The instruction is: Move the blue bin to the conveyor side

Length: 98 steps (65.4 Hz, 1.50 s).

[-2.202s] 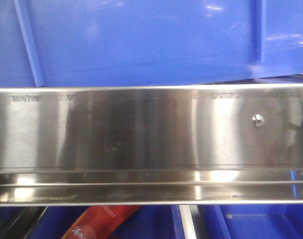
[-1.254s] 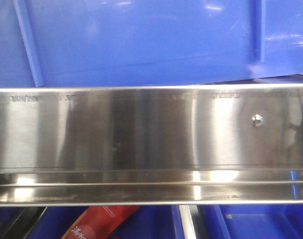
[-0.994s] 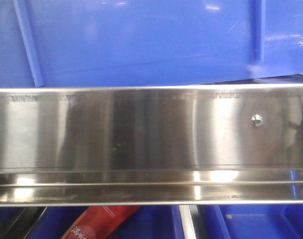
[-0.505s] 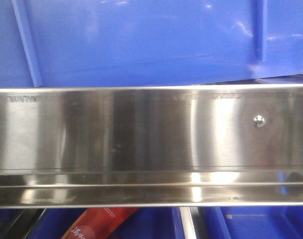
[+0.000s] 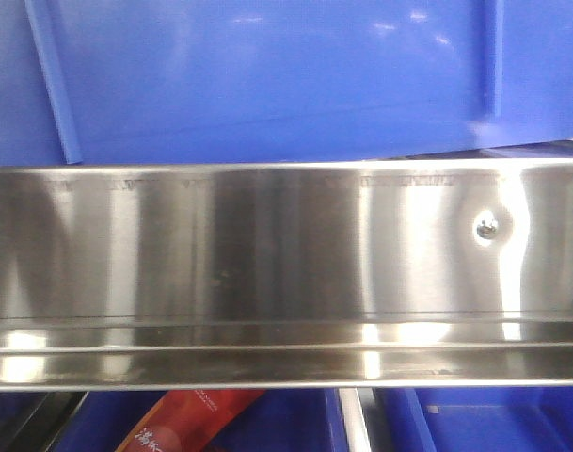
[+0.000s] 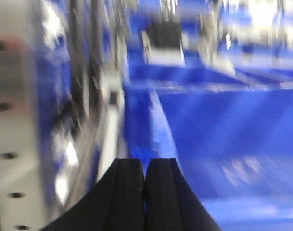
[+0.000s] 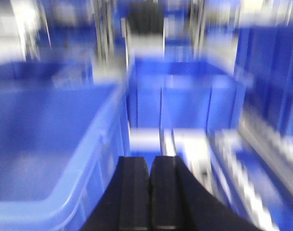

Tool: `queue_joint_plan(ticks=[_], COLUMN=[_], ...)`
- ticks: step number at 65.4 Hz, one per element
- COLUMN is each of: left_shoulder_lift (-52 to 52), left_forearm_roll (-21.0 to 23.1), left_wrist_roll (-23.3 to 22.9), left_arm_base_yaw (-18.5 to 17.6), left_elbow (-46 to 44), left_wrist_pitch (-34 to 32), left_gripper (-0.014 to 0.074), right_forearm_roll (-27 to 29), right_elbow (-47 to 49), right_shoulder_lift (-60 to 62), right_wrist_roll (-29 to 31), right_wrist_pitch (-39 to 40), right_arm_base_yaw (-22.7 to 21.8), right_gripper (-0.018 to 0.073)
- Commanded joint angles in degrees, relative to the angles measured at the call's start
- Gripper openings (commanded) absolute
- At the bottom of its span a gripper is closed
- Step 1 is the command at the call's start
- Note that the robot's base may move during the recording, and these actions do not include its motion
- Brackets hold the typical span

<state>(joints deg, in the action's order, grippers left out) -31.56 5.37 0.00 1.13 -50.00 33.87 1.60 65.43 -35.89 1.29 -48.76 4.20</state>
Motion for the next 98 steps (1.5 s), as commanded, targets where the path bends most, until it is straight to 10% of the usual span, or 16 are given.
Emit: queue_joint_plan(ticks=[1,9,45,57,85,98], left_shoulder_lift=[-8.05,-16.98,-36.89,-40.15,-40.45,-40.45], left_forearm_roll=[2.03,2.03,2.41,2.41,2.41,2.41], left_wrist_roll=[0.00,0.00,0.00,0.00,0.00,0.00], left_arm_base_yaw=[-0.18,-0.18,-0.18,-0.18,-0.18,-0.18], left_elbow=[-8.34,-17.50,-30.73,-33.86,-34.10,-34.10], left_wrist_pitch=[9.17,17.39,14.88,16.35,18.00,18.00], left_gripper=[-0.0007,-0.0007,-0.0007,-0.0007,-0.0007,-0.0007], right_forearm_roll=[0.06,0.06,-0.02,-10.67,-10.53,-7.89], right_elbow=[6.46,14.67,30.16,41.49,45.78,45.78], right_shoulder_lift=[-6.52,-13.77,-34.22,-44.63,-51.95,-52.59], right_wrist_roll=[0.83,0.83,-0.05,-5.39,-6.68,-6.68], right_wrist_pitch=[-6.60,-10.74,-18.39,-21.20,-21.20,-21.20], right_arm_base_yaw=[-0.20,-0.20,3.13,7.97,11.16,11.16], right_gripper=[-0.0089,-0.0089,-0.0078,-0.0078,-0.0076,0.0260])
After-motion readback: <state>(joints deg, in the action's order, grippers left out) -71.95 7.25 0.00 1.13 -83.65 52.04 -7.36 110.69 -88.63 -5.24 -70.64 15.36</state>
